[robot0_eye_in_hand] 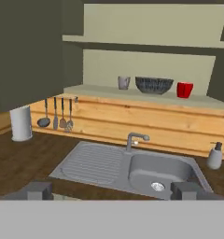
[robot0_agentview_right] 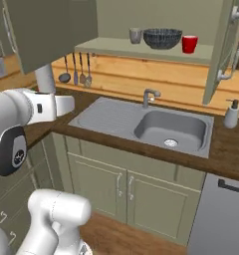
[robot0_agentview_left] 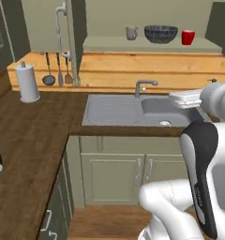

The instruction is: Gather all objects into one cabinet and sort the glasses and bowls to opposite sides.

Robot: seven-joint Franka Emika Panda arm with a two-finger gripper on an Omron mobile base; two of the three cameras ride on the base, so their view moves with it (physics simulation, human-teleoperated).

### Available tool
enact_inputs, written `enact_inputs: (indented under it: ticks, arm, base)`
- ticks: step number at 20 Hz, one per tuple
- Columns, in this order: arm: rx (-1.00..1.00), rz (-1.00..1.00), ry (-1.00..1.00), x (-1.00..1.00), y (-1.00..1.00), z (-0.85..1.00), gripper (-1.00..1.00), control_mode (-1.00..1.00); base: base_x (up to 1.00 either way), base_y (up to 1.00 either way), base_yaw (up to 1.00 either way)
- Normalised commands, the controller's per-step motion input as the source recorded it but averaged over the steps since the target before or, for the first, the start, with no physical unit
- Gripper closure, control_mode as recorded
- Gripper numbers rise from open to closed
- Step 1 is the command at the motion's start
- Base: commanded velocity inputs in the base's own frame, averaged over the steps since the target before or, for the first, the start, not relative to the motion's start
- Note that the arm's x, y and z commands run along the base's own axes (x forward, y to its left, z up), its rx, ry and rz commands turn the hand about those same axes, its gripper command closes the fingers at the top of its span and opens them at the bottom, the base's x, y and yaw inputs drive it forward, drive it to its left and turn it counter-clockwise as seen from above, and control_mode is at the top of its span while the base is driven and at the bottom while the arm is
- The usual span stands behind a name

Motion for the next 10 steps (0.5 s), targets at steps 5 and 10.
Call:
enact_inputs:
  ticks: [5, 10]
  arm:
    - [0.00, 0.00, 0.00, 0.00, 0.00, 0.00, -1.00, 1.00]
    - [0.00, 0.00, 0.00, 0.00, 0.00, 0.00, -1.00, 1.00]
  base:
    - [-1.00, 0.00, 0.67]
    - [-1.00, 0.00, 0.67]
